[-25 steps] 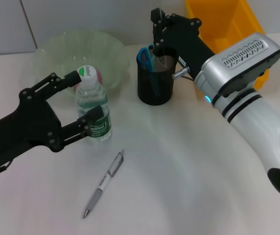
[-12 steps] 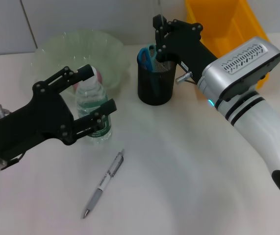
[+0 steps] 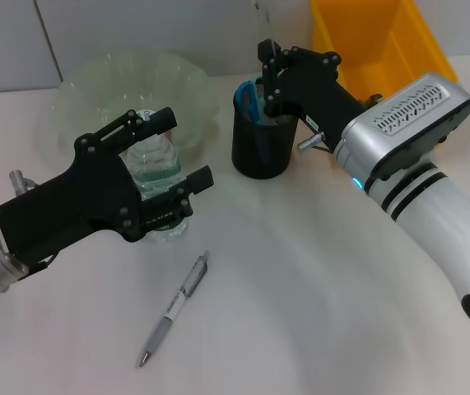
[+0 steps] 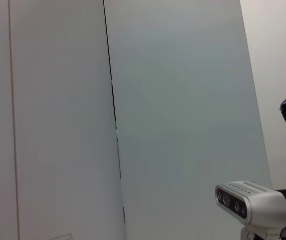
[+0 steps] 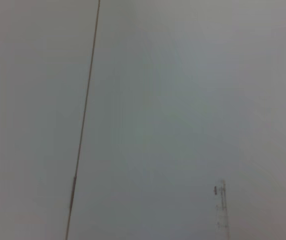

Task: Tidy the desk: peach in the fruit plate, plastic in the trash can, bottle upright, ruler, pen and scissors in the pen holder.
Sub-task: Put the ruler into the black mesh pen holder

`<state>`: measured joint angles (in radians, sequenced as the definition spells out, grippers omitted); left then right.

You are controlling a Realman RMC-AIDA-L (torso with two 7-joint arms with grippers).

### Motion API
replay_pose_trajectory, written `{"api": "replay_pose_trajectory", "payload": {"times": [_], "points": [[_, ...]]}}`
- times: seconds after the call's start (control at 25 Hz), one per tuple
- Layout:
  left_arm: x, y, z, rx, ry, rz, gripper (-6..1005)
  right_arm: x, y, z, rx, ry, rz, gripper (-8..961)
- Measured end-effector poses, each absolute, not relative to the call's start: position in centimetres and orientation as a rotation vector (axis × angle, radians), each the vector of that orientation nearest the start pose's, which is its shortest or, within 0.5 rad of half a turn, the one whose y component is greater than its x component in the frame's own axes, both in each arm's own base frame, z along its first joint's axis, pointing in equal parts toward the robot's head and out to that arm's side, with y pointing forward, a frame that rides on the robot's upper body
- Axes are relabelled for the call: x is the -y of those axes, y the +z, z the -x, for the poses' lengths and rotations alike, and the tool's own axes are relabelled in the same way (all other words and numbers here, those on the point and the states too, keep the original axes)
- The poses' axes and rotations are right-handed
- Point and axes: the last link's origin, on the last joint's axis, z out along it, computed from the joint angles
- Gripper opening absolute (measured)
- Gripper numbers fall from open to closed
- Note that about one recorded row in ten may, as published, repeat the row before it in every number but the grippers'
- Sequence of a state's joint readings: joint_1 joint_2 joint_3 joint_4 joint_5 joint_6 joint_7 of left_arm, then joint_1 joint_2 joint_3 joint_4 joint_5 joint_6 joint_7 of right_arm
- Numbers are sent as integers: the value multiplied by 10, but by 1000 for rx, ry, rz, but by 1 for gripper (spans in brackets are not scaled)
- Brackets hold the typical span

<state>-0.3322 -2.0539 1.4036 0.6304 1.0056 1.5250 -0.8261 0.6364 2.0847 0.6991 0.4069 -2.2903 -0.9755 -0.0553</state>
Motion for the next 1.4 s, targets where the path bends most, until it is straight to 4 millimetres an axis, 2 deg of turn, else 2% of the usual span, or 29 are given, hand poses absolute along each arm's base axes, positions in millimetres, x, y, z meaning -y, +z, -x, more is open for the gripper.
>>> {"api": "replay_pose_trajectory", "payload": {"times": [0.48,0.92,1.16,1.2,1.32,1.4], "points": [[-298,-21,212,16,-1218,2456,777,-387,-70,-210,-276,752,1894,85],[-300,-21,210,12,-1219,2459,776,-384,-70,-211,-278,757,1891,108],[-301,-23,209,18,-1218,2464,775,-372,-63,-206,-269,861,1833,318],[-302,-23,210,19,-1217,2465,775,-363,-56,-205,-256,926,1791,356],[-301,-22,210,15,-1216,2469,775,-356,-48,-205,-250,975,1773,470],[-298,-20,213,-3,-1197,2508,774,-347,-35,-211,-272,1045,1797,547]]}}
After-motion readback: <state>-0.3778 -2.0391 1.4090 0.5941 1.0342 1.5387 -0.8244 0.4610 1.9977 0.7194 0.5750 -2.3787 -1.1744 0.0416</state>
